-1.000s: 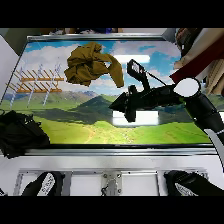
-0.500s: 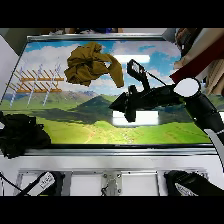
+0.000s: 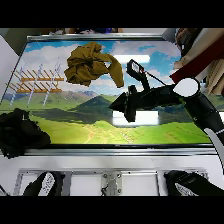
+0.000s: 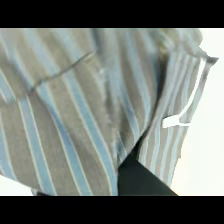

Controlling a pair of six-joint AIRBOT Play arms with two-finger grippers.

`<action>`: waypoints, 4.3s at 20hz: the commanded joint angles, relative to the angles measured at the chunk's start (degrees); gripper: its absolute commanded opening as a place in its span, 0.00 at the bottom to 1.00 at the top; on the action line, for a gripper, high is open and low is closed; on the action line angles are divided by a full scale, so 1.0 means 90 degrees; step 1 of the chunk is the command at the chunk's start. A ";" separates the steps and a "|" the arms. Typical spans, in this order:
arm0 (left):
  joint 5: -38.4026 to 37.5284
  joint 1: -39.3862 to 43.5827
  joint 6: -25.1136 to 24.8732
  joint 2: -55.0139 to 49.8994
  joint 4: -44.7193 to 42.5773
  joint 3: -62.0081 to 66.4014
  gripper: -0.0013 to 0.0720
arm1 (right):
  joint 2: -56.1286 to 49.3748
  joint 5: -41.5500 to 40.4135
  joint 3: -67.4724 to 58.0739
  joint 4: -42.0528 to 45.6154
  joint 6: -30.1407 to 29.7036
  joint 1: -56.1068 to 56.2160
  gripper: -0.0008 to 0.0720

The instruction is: Fold the clothes and pants, and hang the long-sleeved shirts on hangers.

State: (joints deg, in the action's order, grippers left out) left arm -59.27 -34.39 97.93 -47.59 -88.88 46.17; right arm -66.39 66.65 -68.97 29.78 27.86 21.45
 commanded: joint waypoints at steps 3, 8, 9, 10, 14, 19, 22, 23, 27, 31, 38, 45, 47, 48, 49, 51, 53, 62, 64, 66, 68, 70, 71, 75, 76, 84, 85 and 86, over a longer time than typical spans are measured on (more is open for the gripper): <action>-0.1149 0.1394 0.0010 0.2331 0.0049 0.1384 0.04 | -0.0010 0.0002 0.0002 -0.0102 0.0002 0.0005 0.04; -0.1205 0.3512 0.0981 0.3184 0.0044 0.2705 0.04 | 0.0007 0.0136 -0.0012 -0.1404 0.0267 -0.0005 0.05; -0.1200 0.3854 0.1134 0.3157 0.0044 0.2960 0.04 | 0.0044 0.0117 -0.0049 -0.1438 0.0323 -0.0070 0.05; -0.1207 0.4206 0.1253 0.3033 0.0053 0.3242 0.04 | 0.0129 0.0007 -0.0066 -0.1428 0.0588 -0.0209 0.04; -0.1217 0.5574 0.1341 0.2079 0.0070 0.4272 0.04 | 0.0850 -0.0653 -0.0068 -0.0430 0.1790 -0.1151 0.04; -0.0002 0.8053 0.1307 0.0432 0.0039 0.5440 0.04 | 0.2006 -0.0719 -0.0068 0.1416 0.3223 -0.2679 0.04; 0.1149 0.9379 0.0508 -0.0729 -0.0012 0.6496 0.04 | 0.2543 -0.0746 -0.0068 0.1739 0.3745 -0.3628 0.04; 0.1345 0.9578 0.0306 -0.1078 -0.0010 0.6904 0.04 | 0.2688 -0.0741 -0.0068 0.1739 0.3827 -0.3961 0.04; 0.1355 0.9374 0.0338 -0.2050 0.0056 0.8012 0.04 | 0.3118 -0.0738 -0.0068 0.1739 0.3912 -0.4964 0.04; 0.0648 0.8536 0.1039 -0.2135 0.0066 0.6851 0.04 | 0.3213 -0.0729 -0.0066 0.1741 0.3910 -0.5231 0.04; 0.0418 0.7550 0.1052 -0.2140 0.0685 0.3109 0.07 | 0.2795 0.0024 -0.0041 0.1739 0.3910 -0.5224 0.05; 0.0304 0.5918 0.0792 -0.1804 0.2152 0.2368 0.99 | 0.2329 0.0493 -0.0041 0.1719 0.3908 -0.4549 0.53; 0.0231 0.5872 0.0639 -0.1826 0.2147 0.2368 0.99 | 0.2208 0.0532 -0.0041 0.1727 0.3908 -0.4252 0.53; 0.0294 0.5982 0.0561 -0.1911 0.2096 0.2368 0.99 | 0.2154 0.0529 -0.0041 0.1739 0.3910 -0.4102 0.53; 0.0381 0.6139 0.0566 -0.2021 0.1829 0.2370 0.99 | 0.2098 0.0532 -0.0041 0.1744 0.3910 -0.3976 0.53; 0.0556 0.6411 0.0610 -0.2327 0.1151 0.2387 0.99 | 0.2001 0.0532 -0.0041 0.1744 0.3912 -0.3757 0.53; 0.0515 0.6409 0.0612 -0.2766 0.0627 0.2657 0.99 | 0.1921 0.0534 -0.0041 0.1746 0.3912 -0.3597 0.53; -0.0678 0.5807 -0.2448 -0.4971 0.0542 0.4949 0.99 | 0.1401 0.0602 -0.0036 0.1843 0.3910 -0.3172 0.52; -0.0600 0.5807 -0.2509 -0.5379 0.0542 0.5124 0.99 | 0.1178 0.0602 -0.0036 0.1843 0.3912 -0.3038 0.52; -0.0505 0.5807 -0.2494 -0.5688 0.0542 0.5263 0.97 | 0.0896 0.0593 -0.0036 0.1843 0.3910 -0.2839 0.52; -0.0590 0.5807 -0.2346 -0.5904 0.0539 0.5496 0.35 | 0.0517 0.0532 -0.0036 0.1848 0.3912 -0.2555 0.52; -0.0772 0.5807 -0.2331 -0.5923 0.0542 0.5758 0.04 | 0.0051 0.0211 -0.0036 0.1933 0.3915 -0.2259 0.52; -0.0882 0.5804 -0.2331 -0.5884 0.0537 0.5904 0.04 | -0.0209 -0.0087 -0.0036 0.2023 0.3944 -0.2113 0.52; -0.1071 0.5807 -0.2331 -0.5481 0.0542 0.6161 0.04 | -0.1341 -0.1037 -0.0036 0.1630 0.4073 -0.1664 0.54; -0.1088 0.5807 -0.2331 -0.5401 0.0542 0.6161 0.04 | -0.1627 -0.1134 -0.0036 0.1270 0.4046 -0.1579 0.62; -0.1265 0.5819 -0.2324 -0.5241 0.0551 0.6164 0.04 | -0.3466 -0.2759 -0.0058 -0.0969 0.2147 -0.0685 0.91; -0.1324 0.5819 -0.2307 -0.5241 0.0549 0.6164 0.04 | -0.3551 -0.2946 -0.0075 -0.1086 0.1989 -0.0629 0.91; -0.1382 0.5819 -0.2280 -0.5241 0.0549 0.6164 0.04 | -0.3643 -0.3053 -0.0138 -0.1146 0.1880 -0.0583 0.91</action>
State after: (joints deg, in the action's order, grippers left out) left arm -70.19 17.93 77.03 -94.91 -83.99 101.58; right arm -95.74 45.50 -69.63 24.29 50.22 14.24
